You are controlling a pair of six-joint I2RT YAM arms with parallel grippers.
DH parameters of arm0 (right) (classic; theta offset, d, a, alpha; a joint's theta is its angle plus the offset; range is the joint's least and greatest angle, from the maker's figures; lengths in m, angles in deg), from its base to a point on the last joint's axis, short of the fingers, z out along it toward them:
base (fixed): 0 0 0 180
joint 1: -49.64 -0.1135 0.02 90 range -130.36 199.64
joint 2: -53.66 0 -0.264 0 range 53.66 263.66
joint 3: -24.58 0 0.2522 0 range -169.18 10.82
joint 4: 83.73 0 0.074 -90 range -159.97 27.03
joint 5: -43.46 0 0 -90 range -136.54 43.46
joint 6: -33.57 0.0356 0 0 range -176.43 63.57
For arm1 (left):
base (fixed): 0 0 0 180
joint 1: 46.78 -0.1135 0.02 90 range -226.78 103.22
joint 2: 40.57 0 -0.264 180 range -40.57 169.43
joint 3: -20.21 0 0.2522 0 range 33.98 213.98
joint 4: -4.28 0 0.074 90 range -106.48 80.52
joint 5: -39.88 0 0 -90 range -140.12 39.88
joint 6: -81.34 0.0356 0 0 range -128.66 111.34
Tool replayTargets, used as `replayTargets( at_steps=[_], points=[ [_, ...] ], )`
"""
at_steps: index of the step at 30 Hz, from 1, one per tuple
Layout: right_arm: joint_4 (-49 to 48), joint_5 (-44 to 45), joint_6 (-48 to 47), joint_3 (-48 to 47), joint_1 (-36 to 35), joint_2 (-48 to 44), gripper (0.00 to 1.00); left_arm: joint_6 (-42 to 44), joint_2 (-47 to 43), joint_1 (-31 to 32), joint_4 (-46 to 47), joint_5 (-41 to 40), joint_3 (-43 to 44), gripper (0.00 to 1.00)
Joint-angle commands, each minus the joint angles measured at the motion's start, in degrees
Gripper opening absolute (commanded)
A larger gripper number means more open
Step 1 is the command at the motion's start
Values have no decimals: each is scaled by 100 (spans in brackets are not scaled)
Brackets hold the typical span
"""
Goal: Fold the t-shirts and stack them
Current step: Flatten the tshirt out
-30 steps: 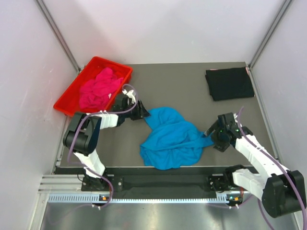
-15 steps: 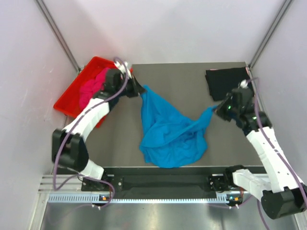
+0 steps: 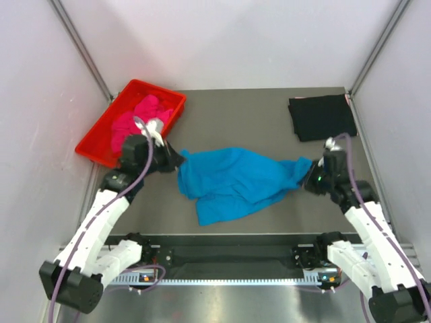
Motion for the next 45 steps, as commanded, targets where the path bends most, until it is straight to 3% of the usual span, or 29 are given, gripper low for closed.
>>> replayTargets(
  at_steps=[1,7,13,18,23,28,30,31,32,33,34,37,42,45],
  points=[
    [223,-93,-8,979,58,-319,0,-207,49,-8,-405,175,-721,0],
    [-111,-330,607,1894,58,-777,3,-225,189,-8,-414,26,-942,0],
    [-602,-224,572,1395,58,-340,0,-102,865,-16,-256,-467,-548,0],
    [-1007,-162,441,551,50,364,0,3,2060,-16,-132,-825,506,0],
    [-1500,-848,-120,392,41,1164,1,-66,3578,-350,-455,-907,1771,0],
    [-815,-1129,-35,935,-82,1359,0,56,4556,-675,-984,-617,2678,0],
    [-335,-1191,-8,1138,-91,1385,11,196,4838,-684,-1255,-668,2959,0],
    [-157,-1104,-25,1130,-108,1350,25,241,4874,-684,-1292,-677,3004,2],
    [1,-990,-43,1086,-100,1306,31,276,4883,-684,-1336,-634,3004,9],
    [264,-789,-52,912,-109,1245,35,381,4857,-684,-1354,-581,2987,18],
    [362,-683,-43,780,-109,1166,41,460,4804,-667,-1371,-555,2917,35],
    [635,-156,298,147,-100,1165,50,768,4462,-649,-1528,-800,2899,47],
    [566,626,870,-303,-65,1586,55,1137,3610,-220,-1530,-1659,2618,50],
    [416,602,1187,-119,76,1973,55,850,3161,115,-1170,-1243,2127,50]
  ],
)
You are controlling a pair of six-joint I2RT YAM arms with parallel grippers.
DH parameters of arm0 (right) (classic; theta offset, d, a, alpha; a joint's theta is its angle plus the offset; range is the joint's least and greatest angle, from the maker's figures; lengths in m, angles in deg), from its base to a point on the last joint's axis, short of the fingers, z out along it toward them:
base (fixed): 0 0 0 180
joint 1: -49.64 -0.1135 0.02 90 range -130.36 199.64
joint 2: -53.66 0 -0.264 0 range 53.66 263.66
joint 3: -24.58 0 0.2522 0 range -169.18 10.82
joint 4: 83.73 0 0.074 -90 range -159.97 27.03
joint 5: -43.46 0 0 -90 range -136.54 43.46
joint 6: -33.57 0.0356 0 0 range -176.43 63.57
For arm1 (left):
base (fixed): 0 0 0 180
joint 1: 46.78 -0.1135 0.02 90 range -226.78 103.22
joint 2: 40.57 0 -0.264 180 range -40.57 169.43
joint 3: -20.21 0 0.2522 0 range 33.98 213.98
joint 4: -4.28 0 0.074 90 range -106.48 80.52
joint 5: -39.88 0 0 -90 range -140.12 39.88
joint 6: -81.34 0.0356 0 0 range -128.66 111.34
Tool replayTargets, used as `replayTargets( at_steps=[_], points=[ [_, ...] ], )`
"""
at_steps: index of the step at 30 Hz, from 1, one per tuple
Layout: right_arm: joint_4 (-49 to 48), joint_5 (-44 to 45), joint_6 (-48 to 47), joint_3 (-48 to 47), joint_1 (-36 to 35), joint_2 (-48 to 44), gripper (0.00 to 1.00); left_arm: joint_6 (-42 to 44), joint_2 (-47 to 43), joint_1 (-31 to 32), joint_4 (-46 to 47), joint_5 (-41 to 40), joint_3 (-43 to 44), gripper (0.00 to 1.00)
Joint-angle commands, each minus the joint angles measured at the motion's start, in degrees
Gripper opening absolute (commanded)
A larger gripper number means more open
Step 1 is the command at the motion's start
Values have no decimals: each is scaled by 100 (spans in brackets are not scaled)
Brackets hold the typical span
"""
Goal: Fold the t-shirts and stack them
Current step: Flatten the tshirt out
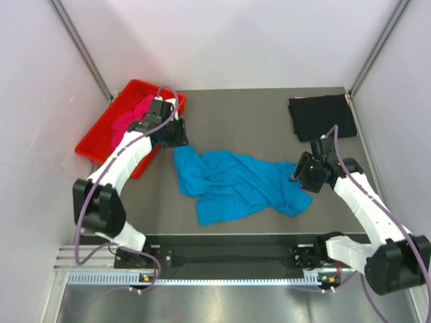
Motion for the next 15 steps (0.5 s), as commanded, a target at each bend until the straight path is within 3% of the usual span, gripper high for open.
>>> replayTargets(
  at_steps=[1,9,15],
  points=[
    [88,383,562,131,154,491,52,-129,-682,286,375,593,-612,51],
    [185,1374,1213,692,471,388,51,-526,-1465,286,1361,1608,-1942,50],
    [-728,1325,643,1246,902,1,46,-727,-1535,286,1607,2084,-2267,51]
  ],
)
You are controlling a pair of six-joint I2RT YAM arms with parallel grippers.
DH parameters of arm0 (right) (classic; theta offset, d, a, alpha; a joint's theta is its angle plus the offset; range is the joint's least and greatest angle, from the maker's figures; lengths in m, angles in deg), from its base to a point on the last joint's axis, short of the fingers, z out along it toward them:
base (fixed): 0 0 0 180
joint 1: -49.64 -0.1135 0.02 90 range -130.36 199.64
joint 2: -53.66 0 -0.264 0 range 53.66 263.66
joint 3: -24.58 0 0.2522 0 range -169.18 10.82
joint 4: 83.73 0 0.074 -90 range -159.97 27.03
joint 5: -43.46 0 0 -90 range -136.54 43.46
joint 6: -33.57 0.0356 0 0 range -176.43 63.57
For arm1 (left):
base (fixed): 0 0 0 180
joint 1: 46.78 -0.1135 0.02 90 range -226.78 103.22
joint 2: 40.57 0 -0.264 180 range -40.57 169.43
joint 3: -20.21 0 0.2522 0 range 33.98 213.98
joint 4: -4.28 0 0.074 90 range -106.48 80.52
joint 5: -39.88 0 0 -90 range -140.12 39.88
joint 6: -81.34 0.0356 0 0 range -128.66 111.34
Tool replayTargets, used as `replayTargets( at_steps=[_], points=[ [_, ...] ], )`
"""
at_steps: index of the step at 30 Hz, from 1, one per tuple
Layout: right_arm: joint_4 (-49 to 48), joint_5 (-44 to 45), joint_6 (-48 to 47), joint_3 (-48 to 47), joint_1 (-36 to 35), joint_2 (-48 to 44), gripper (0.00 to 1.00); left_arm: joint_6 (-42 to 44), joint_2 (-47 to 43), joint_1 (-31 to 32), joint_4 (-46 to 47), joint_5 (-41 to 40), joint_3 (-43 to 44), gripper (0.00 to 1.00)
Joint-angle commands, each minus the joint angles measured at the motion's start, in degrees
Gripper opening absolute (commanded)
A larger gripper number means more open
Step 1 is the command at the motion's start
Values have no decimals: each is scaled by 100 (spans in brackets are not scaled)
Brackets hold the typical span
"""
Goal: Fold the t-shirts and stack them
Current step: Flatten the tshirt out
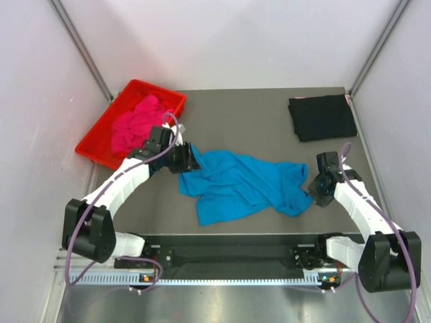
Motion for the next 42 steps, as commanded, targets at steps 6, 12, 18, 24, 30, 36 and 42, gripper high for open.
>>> replayTargets(
  at_steps=[6,12,18,24,30,36,42],
  points=[
    [-1066,-48,-459,354,380,109,43,-501,-290,-18,973,886,-231,50],
    [-1627,-249,-423,802,460,355,42,-740,-659,-18,1071,650,-478,50],
    [-1935,-513,-459,917,662,732,32,-678,-1142,-105,473,-474,-784,49],
    [-1516,-619,-668,549,662,471,0,-889,-1468,-255,386,-695,-1303,50],
    [-820,-399,-950,-225,662,-714,0,-985,-1573,-282,191,-1344,-1505,65],
    [-539,-452,-1231,-673,662,-1156,0,-1038,-1231,-290,683,-1794,-1769,68],
    [-486,-478,-1372,-963,662,-1244,0,-942,-266,-290,1272,-1117,-1735,64]
  ],
)
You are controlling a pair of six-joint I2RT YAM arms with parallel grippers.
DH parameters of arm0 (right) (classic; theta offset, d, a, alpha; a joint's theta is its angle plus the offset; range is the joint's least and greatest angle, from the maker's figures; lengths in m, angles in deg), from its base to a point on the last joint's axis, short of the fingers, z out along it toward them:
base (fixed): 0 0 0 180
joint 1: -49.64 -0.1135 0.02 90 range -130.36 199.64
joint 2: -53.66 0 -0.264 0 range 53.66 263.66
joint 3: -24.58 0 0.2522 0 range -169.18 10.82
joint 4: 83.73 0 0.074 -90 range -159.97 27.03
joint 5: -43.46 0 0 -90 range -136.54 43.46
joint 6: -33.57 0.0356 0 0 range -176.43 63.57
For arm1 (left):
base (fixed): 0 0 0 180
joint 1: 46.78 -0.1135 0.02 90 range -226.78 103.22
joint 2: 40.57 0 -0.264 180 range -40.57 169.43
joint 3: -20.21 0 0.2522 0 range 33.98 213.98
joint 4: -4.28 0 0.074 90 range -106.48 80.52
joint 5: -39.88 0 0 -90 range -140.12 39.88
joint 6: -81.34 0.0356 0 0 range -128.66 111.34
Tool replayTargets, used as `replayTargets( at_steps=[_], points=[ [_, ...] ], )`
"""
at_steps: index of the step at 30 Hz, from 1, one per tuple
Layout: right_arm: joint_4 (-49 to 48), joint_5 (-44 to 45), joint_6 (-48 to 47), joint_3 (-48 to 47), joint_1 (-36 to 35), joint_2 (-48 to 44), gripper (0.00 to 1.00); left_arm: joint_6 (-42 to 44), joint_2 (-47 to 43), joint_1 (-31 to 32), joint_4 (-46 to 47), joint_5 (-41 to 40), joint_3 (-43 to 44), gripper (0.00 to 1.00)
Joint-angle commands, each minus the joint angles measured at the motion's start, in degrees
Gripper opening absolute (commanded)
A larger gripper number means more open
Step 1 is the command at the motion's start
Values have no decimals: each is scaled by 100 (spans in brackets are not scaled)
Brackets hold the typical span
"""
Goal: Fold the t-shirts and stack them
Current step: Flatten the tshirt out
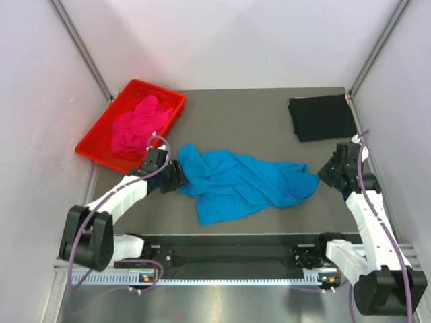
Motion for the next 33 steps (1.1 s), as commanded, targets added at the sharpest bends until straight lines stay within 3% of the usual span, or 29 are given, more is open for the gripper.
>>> replayTargets(
  at_steps=[1,3,6,7,9,14,17,24,29,33],
  points=[
    [179,40,-194,-404,63,-79,0,72,462,-30,586,153,64,63],
    [205,-4,-177,-466,63,-141,0,178,803,-30,595,-6,196,61],
    [275,4,-177,-624,72,-141,0,249,1007,-30,560,170,415,34],
    [345,4,-186,-764,72,-124,0,292,973,-22,412,196,468,15],
    [486,83,-177,-1010,81,-36,0,406,694,-22,0,100,871,0],
    [1179,513,-151,-2302,107,0,0,1004,-143,-22,-1503,-567,2434,0],
    [1294,558,-124,-2645,116,-44,0,1101,-460,-39,-1750,-683,2805,0],
    [1436,901,-282,-2778,186,-18,0,1207,-364,-57,-2051,-656,2869,0],
    [1453,1041,-388,-2866,239,-18,0,1162,-258,-127,-1858,-517,2693,0],
    [1269,902,-432,-2543,248,-53,0,1162,321,-136,-1498,-296,2824,0]
  ],
)
